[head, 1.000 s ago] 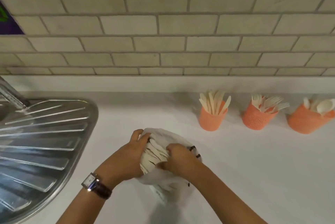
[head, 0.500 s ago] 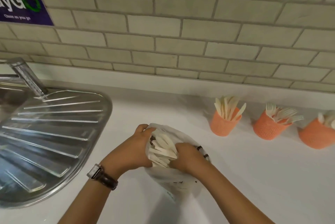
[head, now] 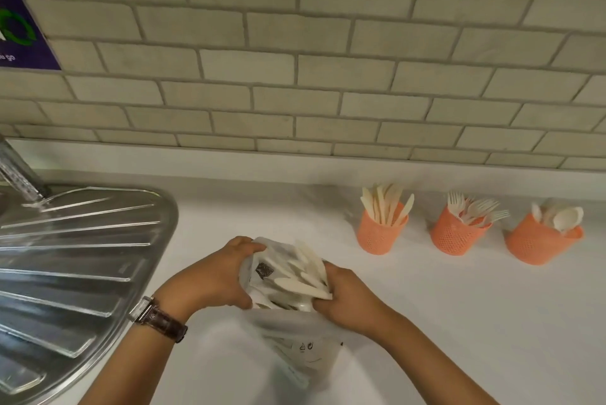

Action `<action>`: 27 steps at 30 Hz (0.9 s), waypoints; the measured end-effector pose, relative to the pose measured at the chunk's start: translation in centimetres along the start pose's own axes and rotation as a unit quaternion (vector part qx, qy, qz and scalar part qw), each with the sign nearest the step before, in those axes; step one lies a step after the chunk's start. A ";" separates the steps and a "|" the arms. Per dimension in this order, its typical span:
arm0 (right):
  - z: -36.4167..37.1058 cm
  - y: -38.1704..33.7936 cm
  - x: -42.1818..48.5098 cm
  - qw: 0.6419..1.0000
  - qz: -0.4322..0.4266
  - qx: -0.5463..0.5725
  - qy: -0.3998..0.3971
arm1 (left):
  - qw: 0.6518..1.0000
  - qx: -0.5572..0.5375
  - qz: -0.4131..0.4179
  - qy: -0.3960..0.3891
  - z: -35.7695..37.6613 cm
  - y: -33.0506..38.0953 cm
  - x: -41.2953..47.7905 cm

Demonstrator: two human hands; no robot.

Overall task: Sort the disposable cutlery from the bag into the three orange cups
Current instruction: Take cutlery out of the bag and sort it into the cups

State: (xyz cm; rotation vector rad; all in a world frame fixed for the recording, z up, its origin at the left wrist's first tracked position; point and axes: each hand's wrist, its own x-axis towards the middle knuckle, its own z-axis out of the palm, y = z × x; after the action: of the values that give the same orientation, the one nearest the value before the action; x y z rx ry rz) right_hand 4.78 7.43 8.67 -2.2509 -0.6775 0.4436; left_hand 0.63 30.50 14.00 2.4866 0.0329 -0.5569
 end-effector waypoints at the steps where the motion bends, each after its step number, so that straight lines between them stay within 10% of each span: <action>1: -0.4 -0.1 -0.2 1.000 0.000 0.026 0.016 | 1.000 -0.001 -0.001 -0.002 -0.1 -0.2 0.1; 11: -3.3 0.0 -0.6 0.891 0.072 0.429 0.126 | 0.996 -0.057 0.028 0.060 0.2 0.6 1.6; 18: -8.3 2.2 -5.5 0.815 0.054 0.554 0.161 | 0.938 -0.097 0.224 0.248 1.1 7.2 3.0; 27: -15.5 9.8 -12.3 0.714 0.098 0.679 0.138 | 0.889 0.060 0.397 0.221 9.7 21.8 7.9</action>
State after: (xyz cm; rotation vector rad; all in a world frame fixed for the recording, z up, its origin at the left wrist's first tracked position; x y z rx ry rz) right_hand 5.87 -14.18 13.27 -0.8909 0.1364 0.4528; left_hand 7.33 6.27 15.43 2.4037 -0.8221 0.3625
